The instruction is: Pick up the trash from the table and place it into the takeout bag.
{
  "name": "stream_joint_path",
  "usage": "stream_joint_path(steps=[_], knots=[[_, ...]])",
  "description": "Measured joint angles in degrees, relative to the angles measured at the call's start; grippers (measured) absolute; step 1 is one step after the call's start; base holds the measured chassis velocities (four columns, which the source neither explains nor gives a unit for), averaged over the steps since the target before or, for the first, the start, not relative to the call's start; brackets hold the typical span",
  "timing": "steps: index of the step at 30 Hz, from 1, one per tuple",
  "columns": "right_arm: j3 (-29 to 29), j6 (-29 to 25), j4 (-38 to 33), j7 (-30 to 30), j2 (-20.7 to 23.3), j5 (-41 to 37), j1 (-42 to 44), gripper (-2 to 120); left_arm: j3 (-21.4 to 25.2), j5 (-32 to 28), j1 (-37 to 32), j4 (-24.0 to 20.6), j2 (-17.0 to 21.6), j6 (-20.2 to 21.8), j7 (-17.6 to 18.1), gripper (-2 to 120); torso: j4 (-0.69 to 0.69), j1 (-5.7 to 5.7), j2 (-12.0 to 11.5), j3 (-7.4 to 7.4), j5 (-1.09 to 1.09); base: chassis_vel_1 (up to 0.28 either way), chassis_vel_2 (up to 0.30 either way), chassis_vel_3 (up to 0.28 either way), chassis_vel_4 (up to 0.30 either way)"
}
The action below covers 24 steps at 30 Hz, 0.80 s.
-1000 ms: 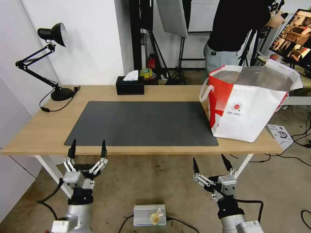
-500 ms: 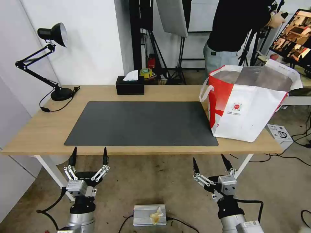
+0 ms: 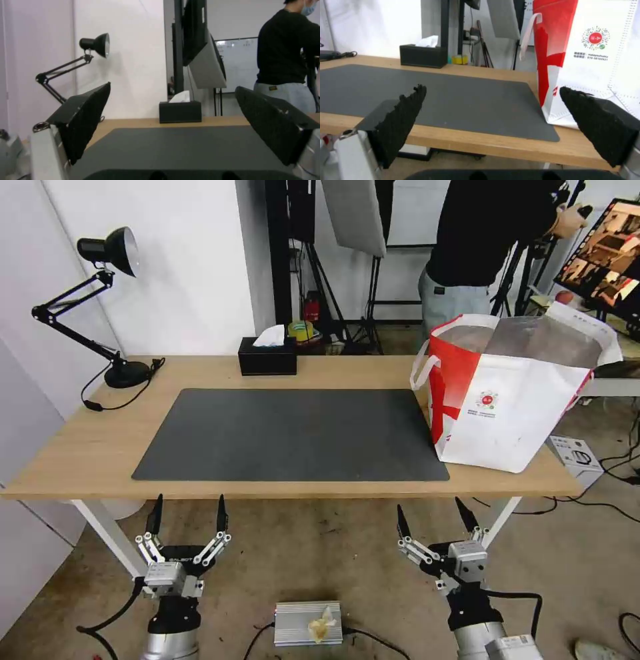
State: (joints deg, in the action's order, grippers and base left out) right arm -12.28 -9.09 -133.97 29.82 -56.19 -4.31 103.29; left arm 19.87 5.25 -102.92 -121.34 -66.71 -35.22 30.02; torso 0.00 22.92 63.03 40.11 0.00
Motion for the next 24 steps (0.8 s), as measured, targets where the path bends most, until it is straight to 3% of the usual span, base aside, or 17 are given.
stream_joint_path(steps=[24], knots=[[0.0, 0.0, 0.0, 0.0, 0.0, 0.0, 0.0, 100, -0.2, -0.1, -0.5, 0.5, -0.6, 0.0, 0.5, 100, 0.0, 0.0, 0.0, 0.0, 0.0, 0.0, 0.0, 0.0, 0.0]])
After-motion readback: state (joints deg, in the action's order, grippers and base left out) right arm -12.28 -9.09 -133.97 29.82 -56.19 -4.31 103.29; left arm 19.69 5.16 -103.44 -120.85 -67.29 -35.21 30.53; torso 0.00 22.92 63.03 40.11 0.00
